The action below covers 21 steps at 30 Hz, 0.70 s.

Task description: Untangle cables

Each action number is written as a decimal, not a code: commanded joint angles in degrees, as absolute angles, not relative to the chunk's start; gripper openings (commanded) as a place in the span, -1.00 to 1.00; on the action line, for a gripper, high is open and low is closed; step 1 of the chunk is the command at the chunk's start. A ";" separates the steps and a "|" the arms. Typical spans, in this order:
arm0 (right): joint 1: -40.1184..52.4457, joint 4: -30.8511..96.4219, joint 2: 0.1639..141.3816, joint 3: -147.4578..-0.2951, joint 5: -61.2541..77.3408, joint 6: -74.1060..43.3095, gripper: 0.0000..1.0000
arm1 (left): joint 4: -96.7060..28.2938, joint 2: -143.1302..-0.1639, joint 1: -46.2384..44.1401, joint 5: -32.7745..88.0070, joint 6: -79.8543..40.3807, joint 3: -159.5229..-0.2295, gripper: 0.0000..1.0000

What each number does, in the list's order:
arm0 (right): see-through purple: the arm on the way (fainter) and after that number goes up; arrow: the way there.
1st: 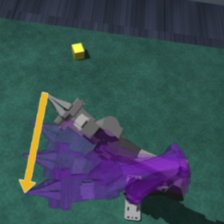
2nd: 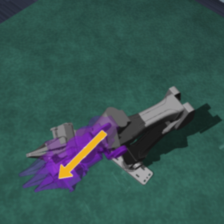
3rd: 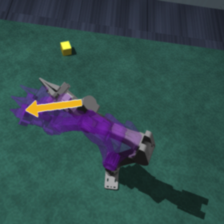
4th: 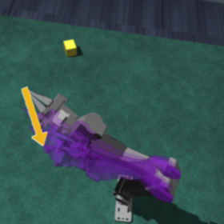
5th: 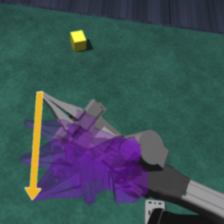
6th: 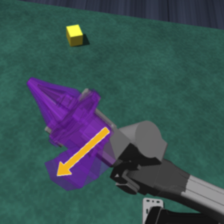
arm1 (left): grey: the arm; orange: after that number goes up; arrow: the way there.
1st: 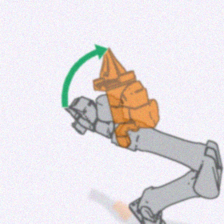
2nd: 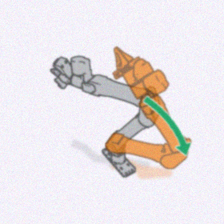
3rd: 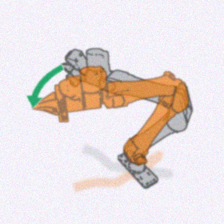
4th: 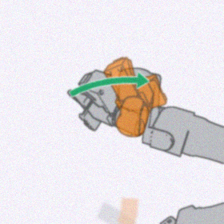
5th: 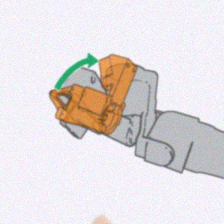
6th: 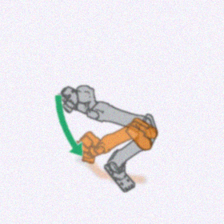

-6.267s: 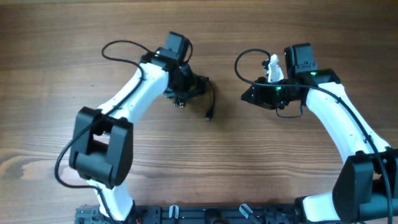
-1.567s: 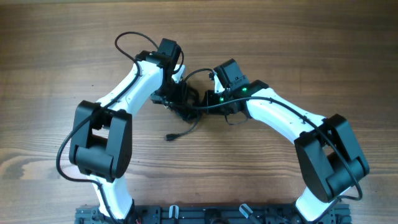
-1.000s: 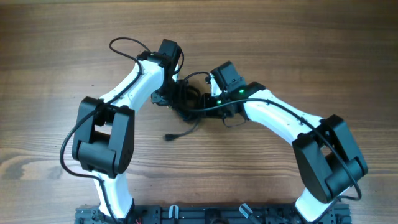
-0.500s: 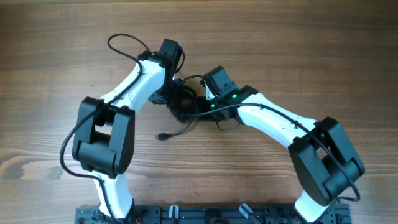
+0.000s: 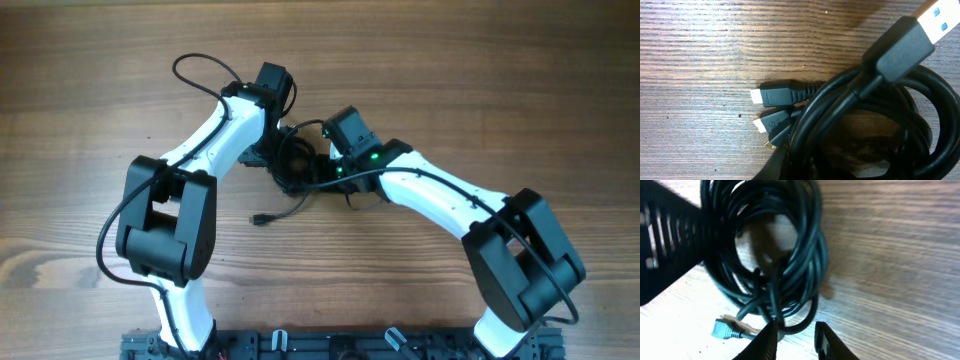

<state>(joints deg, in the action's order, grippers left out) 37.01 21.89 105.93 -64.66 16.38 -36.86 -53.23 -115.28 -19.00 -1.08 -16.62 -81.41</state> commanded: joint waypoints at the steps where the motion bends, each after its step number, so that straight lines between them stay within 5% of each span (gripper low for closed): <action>1: 38.98 21.63 107.55 -65.12 14.02 -38.24 -0.46 | -52.80 -116.44 -18.11 -4.34 -15.46 -81.60 -0.79; 10: 39.83 16.82 111.09 -65.12 12.88 -38.92 -0.46 | -52.80 -116.44 -18.11 -4.34 -15.46 -81.60 -0.78; 21: 36.07 16.53 102.13 -65.58 19.29 -34.57 -0.69 | -52.73 -116.44 -18.11 -4.34 -15.44 -81.60 -0.78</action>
<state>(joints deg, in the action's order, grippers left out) 37.89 16.69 107.37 -64.66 18.31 -35.97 -52.53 -115.28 -18.57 -2.33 -16.62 -81.41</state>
